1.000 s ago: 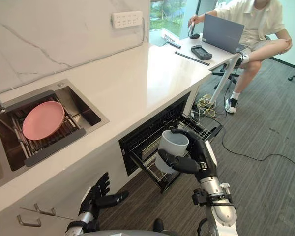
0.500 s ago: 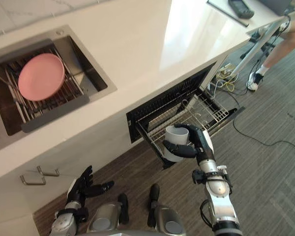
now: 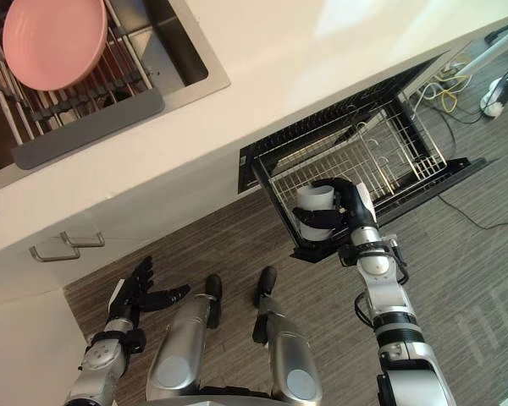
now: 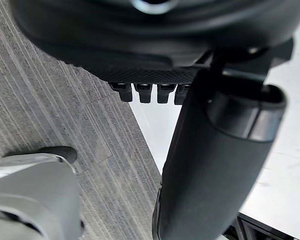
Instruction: Walk over to the sink, pick up the cup, carry it to the dishwasher, place the cup inside the dishwasher, then close the dishwasher door
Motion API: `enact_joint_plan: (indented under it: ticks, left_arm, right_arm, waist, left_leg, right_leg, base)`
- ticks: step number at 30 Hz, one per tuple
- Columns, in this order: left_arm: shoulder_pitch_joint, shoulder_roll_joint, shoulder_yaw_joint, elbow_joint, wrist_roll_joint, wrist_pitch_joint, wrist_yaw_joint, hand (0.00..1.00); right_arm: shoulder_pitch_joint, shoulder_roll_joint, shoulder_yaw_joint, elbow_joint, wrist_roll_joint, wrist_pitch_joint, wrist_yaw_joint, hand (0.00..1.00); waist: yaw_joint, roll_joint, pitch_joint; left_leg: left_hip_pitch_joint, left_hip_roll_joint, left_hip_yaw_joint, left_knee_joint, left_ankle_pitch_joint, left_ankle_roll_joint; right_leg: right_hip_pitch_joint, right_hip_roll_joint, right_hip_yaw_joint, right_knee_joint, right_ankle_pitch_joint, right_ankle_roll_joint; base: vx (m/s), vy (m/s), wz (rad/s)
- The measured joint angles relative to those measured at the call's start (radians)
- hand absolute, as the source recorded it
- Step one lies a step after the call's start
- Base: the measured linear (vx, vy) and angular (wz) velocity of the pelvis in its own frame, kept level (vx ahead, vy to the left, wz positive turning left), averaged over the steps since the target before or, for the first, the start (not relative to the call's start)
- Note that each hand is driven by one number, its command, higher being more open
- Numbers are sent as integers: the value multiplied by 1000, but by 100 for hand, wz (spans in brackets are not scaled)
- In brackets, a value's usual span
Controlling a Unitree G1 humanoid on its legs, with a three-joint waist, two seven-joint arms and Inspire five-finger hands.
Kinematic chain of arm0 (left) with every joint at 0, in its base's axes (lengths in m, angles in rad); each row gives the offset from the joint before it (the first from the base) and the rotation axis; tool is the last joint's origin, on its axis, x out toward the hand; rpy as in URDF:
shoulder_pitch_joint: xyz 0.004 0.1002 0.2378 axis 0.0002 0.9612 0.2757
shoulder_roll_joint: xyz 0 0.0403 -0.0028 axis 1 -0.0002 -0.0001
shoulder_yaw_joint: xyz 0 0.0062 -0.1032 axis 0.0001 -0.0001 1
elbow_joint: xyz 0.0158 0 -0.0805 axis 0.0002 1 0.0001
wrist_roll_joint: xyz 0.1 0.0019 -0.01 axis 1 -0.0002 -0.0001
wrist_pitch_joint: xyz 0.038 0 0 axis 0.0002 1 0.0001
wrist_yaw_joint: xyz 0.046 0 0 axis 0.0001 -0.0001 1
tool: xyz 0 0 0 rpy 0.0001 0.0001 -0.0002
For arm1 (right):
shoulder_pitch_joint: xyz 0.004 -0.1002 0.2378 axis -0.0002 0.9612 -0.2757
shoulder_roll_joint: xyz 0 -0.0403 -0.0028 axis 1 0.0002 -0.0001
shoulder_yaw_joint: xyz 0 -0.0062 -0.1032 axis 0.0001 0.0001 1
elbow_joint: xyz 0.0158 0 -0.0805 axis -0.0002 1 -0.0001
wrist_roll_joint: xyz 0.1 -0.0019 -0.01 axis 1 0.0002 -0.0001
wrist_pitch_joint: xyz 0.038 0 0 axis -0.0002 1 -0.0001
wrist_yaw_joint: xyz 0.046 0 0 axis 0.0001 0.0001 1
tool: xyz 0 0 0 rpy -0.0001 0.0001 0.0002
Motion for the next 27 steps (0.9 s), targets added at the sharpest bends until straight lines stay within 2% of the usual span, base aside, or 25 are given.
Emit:
enact_joint_plan:
  ticks: [10,11,17,27]
  left_arm:
    - [-45,-41,-31,-23,-19,-32,-3,100]
    - [-47,-44,-35,-23,-20,-32,-3,100]
    - [-53,-79,-49,-24,-40,-34,-3,100]
    - [-56,-81,-50,-25,-56,-36,-4,100]
  right_arm:
    - [-71,-28,41,5,-103,12,-4,0]
    - [-78,-30,47,5,-107,17,-9,100]
    - [-121,-51,47,5,-126,25,-28,100]
    - [-121,-49,46,0,-90,7,-63,100]
  waist:
    - [1,12,7]
    - [1,13,8]
    - [0,40,11]
    - [-4,42,9]
  left_leg:
    - [-28,-5,0,-31,23,-12]
    - [-28,-5,-1,-34,27,-16]
    - [-25,-2,-4,-39,31,-23]
    - [-20,4,-3,-22,30,-26]
  right_leg:
    - [-91,-18,-9,114,-61,-13]
    - [-97,-19,-10,123,-67,-15]
    - [-116,-24,-16,166,-96,-24]
    - [-126,-34,-29,218,-130,-26]
  base:
    - [10,-27,2]
    - [32,-56,5]
    - [25,-43,2]
    - [3,-7,1]
